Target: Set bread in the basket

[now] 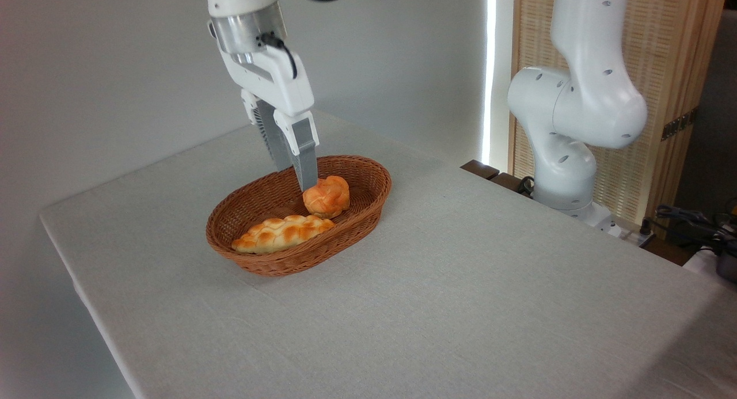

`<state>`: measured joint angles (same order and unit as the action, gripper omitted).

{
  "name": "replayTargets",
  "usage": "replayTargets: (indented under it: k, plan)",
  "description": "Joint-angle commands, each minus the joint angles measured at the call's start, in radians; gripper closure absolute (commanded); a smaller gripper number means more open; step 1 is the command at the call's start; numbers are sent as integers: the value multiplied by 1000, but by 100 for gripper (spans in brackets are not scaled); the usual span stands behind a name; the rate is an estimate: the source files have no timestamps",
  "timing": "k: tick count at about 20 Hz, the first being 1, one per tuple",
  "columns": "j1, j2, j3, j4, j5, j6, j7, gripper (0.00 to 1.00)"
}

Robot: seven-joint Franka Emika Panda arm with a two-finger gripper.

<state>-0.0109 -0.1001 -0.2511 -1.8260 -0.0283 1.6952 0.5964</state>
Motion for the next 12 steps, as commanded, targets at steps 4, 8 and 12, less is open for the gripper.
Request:
replayTargets:
  k: [4,8,12]
  plan:
    - [129,77,27,204,8,-69,58,0]
    - [149,105,62,255,7,-97,103,0]
    - [161,115,64,290,8,-149,120,0]
